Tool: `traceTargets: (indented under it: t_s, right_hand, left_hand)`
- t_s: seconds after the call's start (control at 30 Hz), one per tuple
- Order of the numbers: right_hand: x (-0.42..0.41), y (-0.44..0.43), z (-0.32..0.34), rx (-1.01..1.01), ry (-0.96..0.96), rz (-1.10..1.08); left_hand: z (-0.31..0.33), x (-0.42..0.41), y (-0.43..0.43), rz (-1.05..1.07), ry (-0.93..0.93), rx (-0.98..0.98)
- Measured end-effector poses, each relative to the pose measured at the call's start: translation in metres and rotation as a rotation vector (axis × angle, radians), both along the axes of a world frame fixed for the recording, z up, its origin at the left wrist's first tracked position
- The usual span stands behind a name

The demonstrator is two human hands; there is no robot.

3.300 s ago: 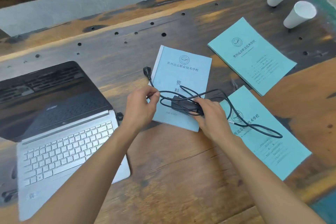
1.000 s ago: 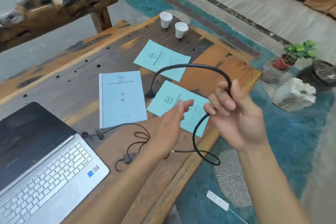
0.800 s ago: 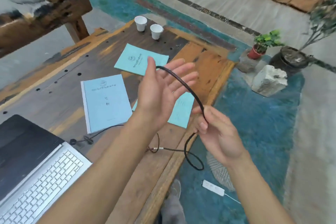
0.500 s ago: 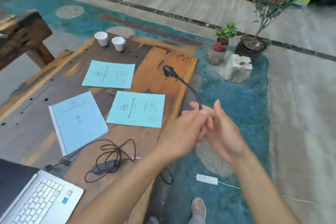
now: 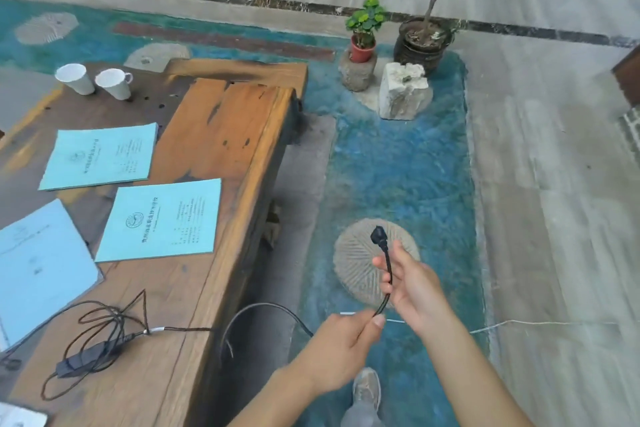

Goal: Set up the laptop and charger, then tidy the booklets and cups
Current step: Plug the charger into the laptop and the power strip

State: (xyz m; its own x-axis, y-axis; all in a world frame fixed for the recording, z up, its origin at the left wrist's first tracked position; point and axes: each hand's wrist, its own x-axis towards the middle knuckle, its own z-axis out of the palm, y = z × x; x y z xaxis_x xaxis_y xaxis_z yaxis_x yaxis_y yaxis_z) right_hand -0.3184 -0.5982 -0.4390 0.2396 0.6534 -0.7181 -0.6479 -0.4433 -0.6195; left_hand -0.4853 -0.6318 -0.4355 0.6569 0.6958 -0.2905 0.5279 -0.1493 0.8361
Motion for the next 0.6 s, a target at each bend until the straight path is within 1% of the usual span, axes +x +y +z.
traceTargets:
  t_s: [0.1,0.23,0.27,0.33,0.4,0.43,0.5,0.6]
  right_hand:
    - [0.040,-0.011,-0.038,-0.095,-0.034,-0.046]
    - [0.076,-0.032,-0.093,-0.238,-0.164,-0.001]
    - [0.081,-0.037,-0.110,-0.277,-0.214,0.030]
    - [0.087,-0.048,-0.146,-0.338,-0.304,0.102]
    - [0.090,-0.057,-0.187,-0.388,-0.326,0.149]
    - [0.090,-0.060,-0.210,-0.404,-0.319,0.154]
    - [0.087,-0.063,-0.257,-0.440,-0.297,0.136]
    - [0.079,-0.065,-0.331,-0.494,-0.272,0.074]
  left_hand:
    - [-0.029,0.037,-0.015,-0.085,0.054,-0.098]
    - [-0.083,0.075,-0.029,-0.139,0.136,-0.278]
    - [-0.099,0.083,-0.027,-0.117,0.165,-0.336]
    - [-0.140,0.092,-0.017,0.033,0.218,-0.426]
    - [-0.190,0.095,0.004,0.222,0.280,-0.454]
    - [-0.218,0.095,0.017,0.277,0.314,-0.440]
    - [-0.271,0.097,0.043,0.320,0.370,-0.424]
    - [-0.353,0.104,0.077,0.374,0.403,-0.480]
